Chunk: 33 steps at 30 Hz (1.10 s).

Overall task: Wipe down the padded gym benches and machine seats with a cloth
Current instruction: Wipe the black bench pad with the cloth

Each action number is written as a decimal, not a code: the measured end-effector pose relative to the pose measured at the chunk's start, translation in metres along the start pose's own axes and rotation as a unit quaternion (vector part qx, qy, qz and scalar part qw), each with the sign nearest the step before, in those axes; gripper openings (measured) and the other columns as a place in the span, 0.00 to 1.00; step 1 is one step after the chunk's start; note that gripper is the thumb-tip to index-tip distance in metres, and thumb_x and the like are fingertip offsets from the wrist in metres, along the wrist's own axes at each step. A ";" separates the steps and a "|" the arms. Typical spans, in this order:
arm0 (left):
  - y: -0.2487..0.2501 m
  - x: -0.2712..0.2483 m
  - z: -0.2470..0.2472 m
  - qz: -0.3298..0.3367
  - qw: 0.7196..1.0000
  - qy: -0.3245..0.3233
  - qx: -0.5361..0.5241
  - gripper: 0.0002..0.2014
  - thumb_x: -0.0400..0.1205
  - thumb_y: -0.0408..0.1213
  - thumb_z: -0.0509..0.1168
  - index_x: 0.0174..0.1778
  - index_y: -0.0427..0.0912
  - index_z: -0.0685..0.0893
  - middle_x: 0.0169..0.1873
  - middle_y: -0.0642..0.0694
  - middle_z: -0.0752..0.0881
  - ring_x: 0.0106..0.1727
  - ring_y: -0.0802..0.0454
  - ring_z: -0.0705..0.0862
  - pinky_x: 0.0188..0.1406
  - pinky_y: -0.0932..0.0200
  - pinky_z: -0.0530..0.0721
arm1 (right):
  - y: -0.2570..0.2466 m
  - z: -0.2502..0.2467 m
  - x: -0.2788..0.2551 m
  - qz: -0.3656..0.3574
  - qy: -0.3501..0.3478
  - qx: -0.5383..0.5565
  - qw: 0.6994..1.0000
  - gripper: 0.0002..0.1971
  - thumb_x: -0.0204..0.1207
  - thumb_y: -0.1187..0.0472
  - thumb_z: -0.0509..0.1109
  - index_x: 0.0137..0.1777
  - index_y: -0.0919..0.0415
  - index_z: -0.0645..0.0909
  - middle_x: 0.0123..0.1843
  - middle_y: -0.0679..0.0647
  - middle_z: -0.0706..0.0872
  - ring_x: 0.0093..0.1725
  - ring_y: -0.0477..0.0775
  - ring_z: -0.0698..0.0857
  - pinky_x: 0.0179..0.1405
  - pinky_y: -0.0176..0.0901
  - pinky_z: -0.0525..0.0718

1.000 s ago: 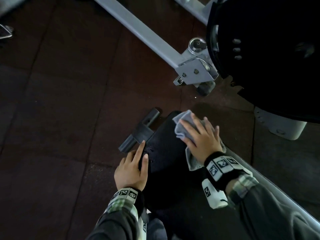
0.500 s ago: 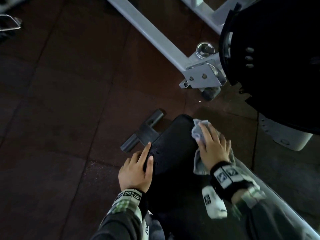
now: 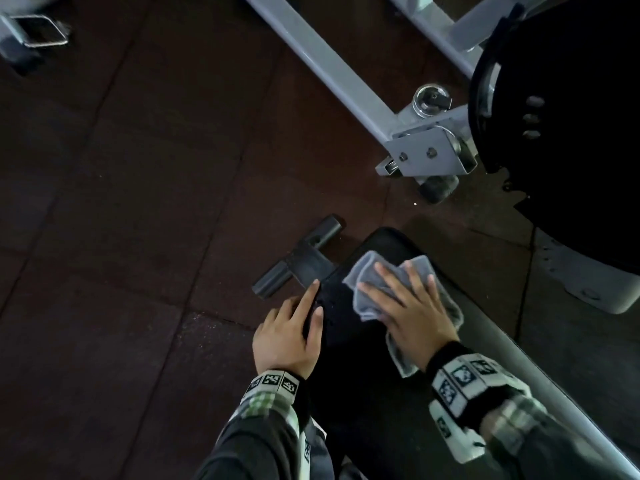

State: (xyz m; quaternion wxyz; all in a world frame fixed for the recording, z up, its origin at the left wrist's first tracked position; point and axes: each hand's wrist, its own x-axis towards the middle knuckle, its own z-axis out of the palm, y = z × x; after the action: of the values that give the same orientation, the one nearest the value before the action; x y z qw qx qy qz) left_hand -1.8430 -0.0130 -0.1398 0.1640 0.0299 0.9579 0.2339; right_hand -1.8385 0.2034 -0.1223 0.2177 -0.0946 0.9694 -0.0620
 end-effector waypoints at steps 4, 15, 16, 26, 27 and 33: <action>0.000 -0.001 0.000 -0.001 1.000 0.002 0.000 0.24 0.86 0.58 0.45 0.78 0.66 0.71 0.50 0.54 0.88 0.42 0.46 0.86 0.33 0.51 0.85 | 0.021 -0.013 0.017 0.071 0.013 0.056 0.996 0.27 0.79 0.43 0.48 0.78 0.29 0.49 0.82 0.35 0.47 0.81 0.62 0.52 0.75 0.69 0.55; 0.000 -0.001 0.005 -0.011 1.000 0.020 -0.016 0.32 0.86 0.61 0.44 0.77 0.46 0.75 0.63 0.43 0.85 0.56 0.38 0.87 0.46 0.43 0.87 | -0.031 -0.014 0.030 -0.027 0.009 0.122 0.992 0.30 0.74 0.39 0.47 0.78 0.33 0.51 0.83 0.37 0.46 0.82 0.54 0.38 0.77 0.59 0.31; 0.002 -0.002 0.005 -0.020 0.999 0.034 -0.017 0.34 0.86 0.62 0.44 0.78 0.43 0.73 0.67 0.41 0.83 0.61 0.37 0.85 0.52 0.38 0.85 | -0.029 -0.017 0.025 -0.025 0.013 0.170 0.985 0.31 0.73 0.38 0.47 0.78 0.32 0.49 0.82 0.35 0.43 0.81 0.48 0.35 0.77 0.53 0.29; 0.121 0.025 0.018 0.015 0.997 0.002 0.072 0.44 0.73 0.76 0.53 0.73 0.44 0.80 0.71 0.39 0.80 0.74 0.35 0.76 0.66 0.17 0.66 | 0.036 -0.011 -0.038 0.264 0.040 0.262 0.927 0.25 0.84 0.52 0.52 0.80 0.40 0.54 0.83 0.39 0.48 0.83 0.49 0.44 0.79 0.61 0.40; 0.122 0.028 0.022 0.005 0.996 -0.007 0.084 0.46 0.71 0.77 0.54 0.74 0.44 0.79 0.73 0.39 0.79 0.75 0.34 0.75 0.67 0.17 0.65 | 0.038 -0.008 -0.040 0.262 0.028 0.264 0.928 0.25 0.84 0.52 0.52 0.80 0.39 0.53 0.83 0.39 0.48 0.83 0.49 0.44 0.79 0.61 0.40; 0.074 -0.004 0.021 0.033 0.995 0.026 0.095 0.40 0.73 0.62 0.59 0.82 0.50 0.70 0.81 0.45 0.71 0.83 0.35 0.63 0.78 0.25 0.58 | 0.042 0.000 -0.045 0.233 0.004 0.262 0.937 0.28 0.84 0.53 0.54 0.81 0.38 0.47 0.83 0.38 0.43 0.82 0.49 0.40 0.77 0.62 0.36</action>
State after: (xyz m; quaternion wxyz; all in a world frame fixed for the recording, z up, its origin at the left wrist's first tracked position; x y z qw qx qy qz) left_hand -1.8337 0.0617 -0.1221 0.1278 0.0704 0.9782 0.1479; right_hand -1.8053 0.2534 -0.1110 0.2390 0.1944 0.9147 -0.2615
